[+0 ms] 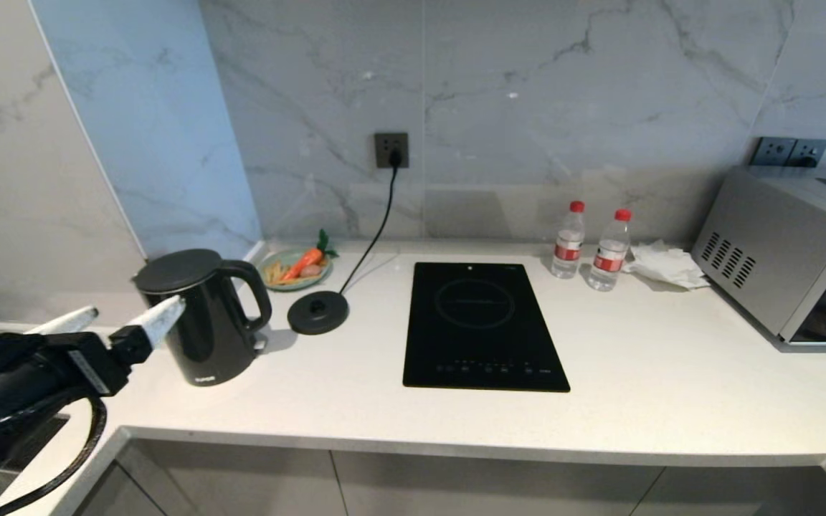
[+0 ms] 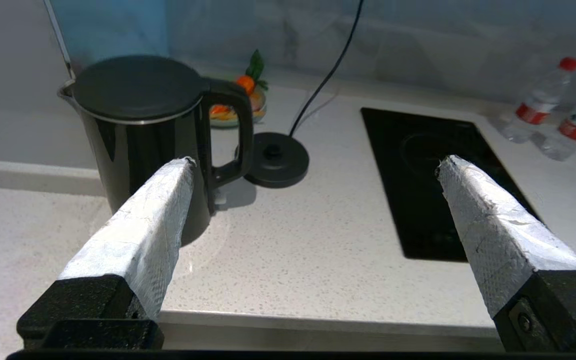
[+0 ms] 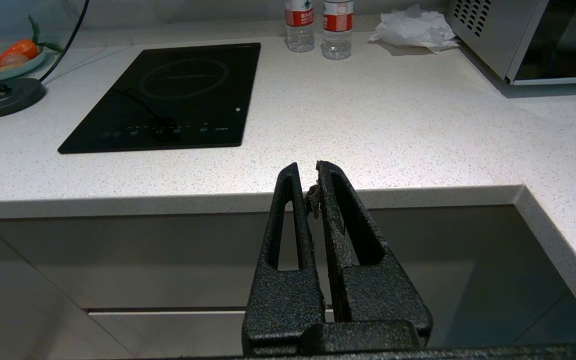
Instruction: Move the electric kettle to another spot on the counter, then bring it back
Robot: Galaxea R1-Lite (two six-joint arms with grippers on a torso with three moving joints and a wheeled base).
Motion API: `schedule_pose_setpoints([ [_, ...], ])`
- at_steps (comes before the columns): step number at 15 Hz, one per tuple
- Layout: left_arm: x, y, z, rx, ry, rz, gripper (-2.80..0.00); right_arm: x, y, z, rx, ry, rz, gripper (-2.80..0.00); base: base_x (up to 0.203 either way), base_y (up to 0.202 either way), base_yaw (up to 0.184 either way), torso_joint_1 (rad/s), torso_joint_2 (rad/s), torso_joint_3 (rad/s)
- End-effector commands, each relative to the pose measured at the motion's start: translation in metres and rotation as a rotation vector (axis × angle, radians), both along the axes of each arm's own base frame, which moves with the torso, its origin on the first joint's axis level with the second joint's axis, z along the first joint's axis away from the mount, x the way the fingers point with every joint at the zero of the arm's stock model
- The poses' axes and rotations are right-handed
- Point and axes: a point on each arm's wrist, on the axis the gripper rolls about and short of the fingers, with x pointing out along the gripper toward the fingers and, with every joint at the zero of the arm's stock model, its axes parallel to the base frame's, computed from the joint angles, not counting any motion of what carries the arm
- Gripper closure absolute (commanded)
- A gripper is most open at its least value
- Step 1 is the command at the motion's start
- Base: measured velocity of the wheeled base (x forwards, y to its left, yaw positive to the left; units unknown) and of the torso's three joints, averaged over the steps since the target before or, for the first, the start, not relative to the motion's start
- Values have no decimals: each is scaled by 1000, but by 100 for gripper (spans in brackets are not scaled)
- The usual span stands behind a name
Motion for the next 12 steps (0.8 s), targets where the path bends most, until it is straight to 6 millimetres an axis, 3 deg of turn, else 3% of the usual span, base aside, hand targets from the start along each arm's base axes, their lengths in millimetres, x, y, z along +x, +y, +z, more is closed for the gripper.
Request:
schedule_pose_setpoints([
  [1, -76, 7, 27, -11, -135, -38, -280, 0, 0, 0, 0, 0, 0, 0, 0, 0, 0, 0, 0, 0],
  [4, -146, 18, 20, 15, -89, -31, -280, 0, 0, 0, 0, 0, 0, 0, 0, 0, 0, 0, 0, 0],
  [6, -175, 22, 11, 56, 4, 141, -280, 0, 0, 0, 0, 0, 0, 0, 0, 0, 0, 0, 0, 0],
  [9, -187, 16, 15, 100, -59, 338, -280, 0, 0, 0, 0, 0, 0, 0, 0, 0, 0, 0, 0, 0],
  [12, -193, 17, 18, 15, -111, 92, -280, 0, 0, 0, 0, 0, 0, 0, 0, 0, 0, 0, 0, 0],
])
